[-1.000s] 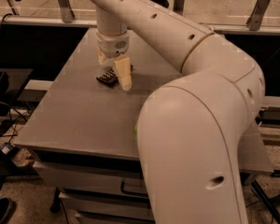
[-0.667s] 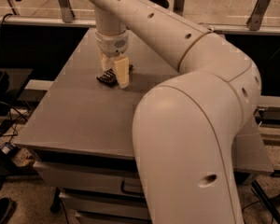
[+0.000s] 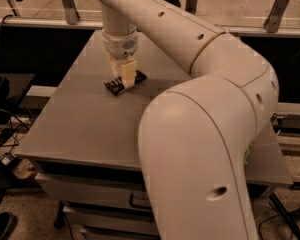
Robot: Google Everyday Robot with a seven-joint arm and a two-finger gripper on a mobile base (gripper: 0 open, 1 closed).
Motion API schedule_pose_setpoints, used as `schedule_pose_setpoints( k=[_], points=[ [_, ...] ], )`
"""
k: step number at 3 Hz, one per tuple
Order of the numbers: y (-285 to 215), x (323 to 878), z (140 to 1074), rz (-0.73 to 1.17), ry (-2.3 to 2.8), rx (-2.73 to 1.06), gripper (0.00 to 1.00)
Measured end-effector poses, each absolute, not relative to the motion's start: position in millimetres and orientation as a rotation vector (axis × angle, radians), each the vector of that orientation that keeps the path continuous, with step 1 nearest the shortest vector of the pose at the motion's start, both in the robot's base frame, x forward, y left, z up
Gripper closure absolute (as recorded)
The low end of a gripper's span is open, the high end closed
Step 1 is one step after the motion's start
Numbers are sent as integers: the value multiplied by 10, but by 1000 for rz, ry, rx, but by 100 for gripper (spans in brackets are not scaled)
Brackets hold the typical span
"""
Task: Move rxbar chocolate near green rice chip bag
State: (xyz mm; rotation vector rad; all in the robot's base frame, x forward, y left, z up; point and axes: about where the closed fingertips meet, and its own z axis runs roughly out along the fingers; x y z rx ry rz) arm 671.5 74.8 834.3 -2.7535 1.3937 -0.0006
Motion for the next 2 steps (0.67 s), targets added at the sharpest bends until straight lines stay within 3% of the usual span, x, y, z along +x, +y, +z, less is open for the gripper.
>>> schedule_pose_setpoints(
  k=[2],
  points=[
    [420,6178,8516,119,1538,-2635,100]
  ],
)
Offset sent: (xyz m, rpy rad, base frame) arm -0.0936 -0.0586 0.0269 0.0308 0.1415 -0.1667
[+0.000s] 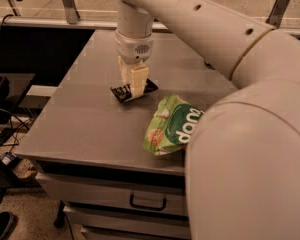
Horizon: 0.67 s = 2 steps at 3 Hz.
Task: Move rxbar chocolate near green rice chip bag
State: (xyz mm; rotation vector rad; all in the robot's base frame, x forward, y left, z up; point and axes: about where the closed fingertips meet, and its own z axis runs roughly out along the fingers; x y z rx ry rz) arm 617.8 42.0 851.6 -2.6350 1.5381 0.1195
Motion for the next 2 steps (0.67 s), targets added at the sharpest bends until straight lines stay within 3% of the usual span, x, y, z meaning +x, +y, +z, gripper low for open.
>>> schedule_pose_setpoints(
  k=[1,2],
  points=[
    [254,5890,8558,158,1667,-2567,100],
    [175,5576,8551,235,1823,-2472,75]
  ],
)
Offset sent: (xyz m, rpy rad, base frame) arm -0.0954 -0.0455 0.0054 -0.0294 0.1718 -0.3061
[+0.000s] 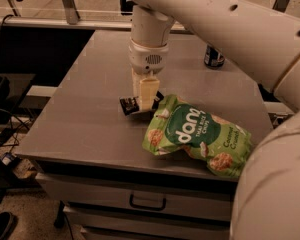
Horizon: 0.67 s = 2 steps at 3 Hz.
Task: Move rxbar chocolate near green rice chip bag
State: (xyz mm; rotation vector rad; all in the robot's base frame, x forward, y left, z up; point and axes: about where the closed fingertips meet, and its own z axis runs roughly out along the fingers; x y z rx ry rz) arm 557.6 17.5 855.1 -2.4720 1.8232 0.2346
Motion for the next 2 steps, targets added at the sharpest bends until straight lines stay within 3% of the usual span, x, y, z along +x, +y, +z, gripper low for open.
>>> schedule_pose_setpoints(
  k=[2],
  points=[
    [310,5283,8555,348,1910,-2392,30]
  ],
)
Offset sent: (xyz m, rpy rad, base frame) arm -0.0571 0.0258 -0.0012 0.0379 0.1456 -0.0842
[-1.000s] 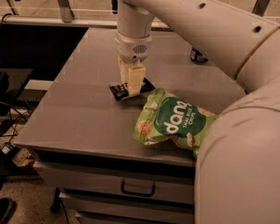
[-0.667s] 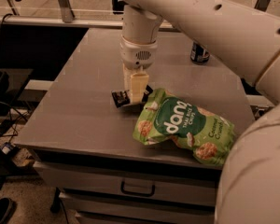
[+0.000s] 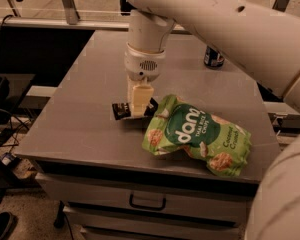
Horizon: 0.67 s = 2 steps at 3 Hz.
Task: Move rxbar chocolate near green rice chip bag
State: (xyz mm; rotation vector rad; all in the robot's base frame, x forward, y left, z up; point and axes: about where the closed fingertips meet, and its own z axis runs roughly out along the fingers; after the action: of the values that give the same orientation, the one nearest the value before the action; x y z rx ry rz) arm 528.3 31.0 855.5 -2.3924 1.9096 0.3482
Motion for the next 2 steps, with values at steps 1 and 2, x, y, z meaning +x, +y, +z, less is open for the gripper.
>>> schedule_pose_setpoints(
  k=[1,2],
  points=[
    [350,5290,8552,349,1906,-2378,7],
    [368,5306,8553,345,1901,-2371,0]
  ],
)
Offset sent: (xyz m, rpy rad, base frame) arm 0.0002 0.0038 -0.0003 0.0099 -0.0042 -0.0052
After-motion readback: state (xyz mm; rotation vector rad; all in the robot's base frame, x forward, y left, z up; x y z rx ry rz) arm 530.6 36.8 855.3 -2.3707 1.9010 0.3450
